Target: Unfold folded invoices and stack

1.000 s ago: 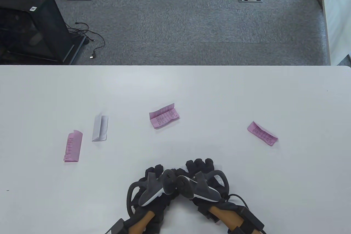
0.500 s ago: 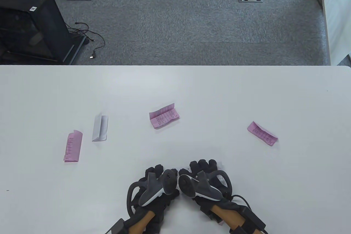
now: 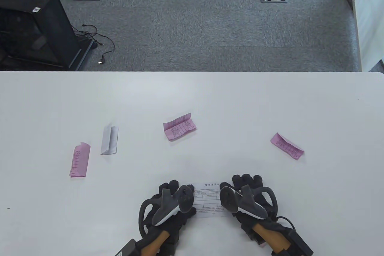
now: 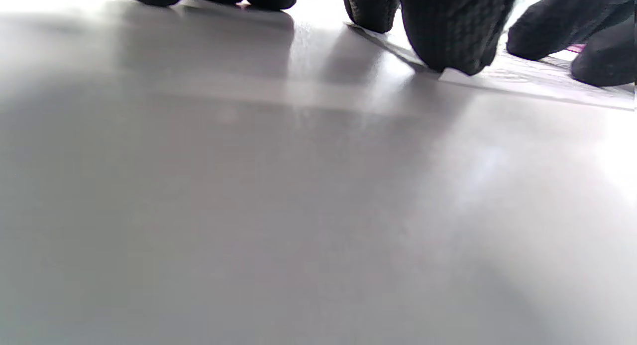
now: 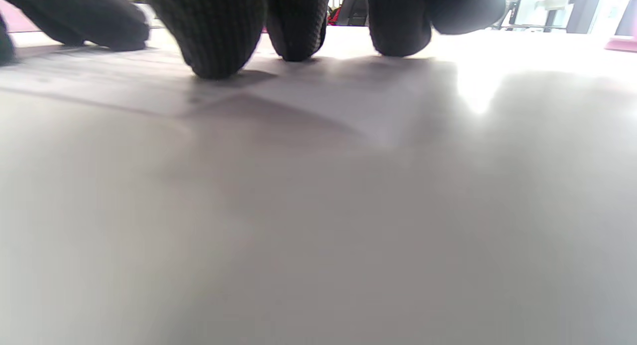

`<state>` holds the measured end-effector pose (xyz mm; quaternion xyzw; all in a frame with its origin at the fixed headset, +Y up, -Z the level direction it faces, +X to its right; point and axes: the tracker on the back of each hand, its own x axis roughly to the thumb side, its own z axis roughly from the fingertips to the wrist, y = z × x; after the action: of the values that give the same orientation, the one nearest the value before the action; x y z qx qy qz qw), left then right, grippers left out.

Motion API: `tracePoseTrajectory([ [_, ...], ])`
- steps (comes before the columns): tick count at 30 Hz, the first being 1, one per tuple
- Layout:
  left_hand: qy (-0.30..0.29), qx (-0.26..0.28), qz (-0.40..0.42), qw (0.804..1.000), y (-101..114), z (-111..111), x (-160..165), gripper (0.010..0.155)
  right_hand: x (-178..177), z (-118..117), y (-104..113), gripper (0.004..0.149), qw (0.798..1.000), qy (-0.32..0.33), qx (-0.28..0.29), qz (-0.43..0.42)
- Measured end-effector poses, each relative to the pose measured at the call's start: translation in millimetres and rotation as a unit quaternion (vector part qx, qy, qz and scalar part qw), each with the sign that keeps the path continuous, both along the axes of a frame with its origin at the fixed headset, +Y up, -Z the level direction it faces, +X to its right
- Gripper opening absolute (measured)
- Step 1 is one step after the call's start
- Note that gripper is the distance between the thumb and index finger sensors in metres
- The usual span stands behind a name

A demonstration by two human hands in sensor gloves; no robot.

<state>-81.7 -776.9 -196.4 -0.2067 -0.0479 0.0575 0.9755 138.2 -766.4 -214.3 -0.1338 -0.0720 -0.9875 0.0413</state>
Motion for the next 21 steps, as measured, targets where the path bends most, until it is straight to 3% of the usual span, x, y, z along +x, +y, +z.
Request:
tracePoseTrajectory([
  [7,0.001,-0.002,0.0,1.0,0,0,0,0.073,31,1,0,0.058,1.0,-0.03,-0.004,-0.003],
  [15,0.006,0.002,-0.002,1.0,-1,0,-1,0.075,38,0,-2,0.059,0.999,-0.039,-0.012,-0.019],
  [18,0.002,0.003,-0.009,1.0,0,-1,-1,0.076,45,-4,-5,0.062,0.993,-0.064,-0.057,-0.086],
  [21,0.003,0.001,-0.007,1.0,-1,-1,-1,0.076,53,-6,-4,0.068,0.983,-0.089,-0.063,-0.145],
])
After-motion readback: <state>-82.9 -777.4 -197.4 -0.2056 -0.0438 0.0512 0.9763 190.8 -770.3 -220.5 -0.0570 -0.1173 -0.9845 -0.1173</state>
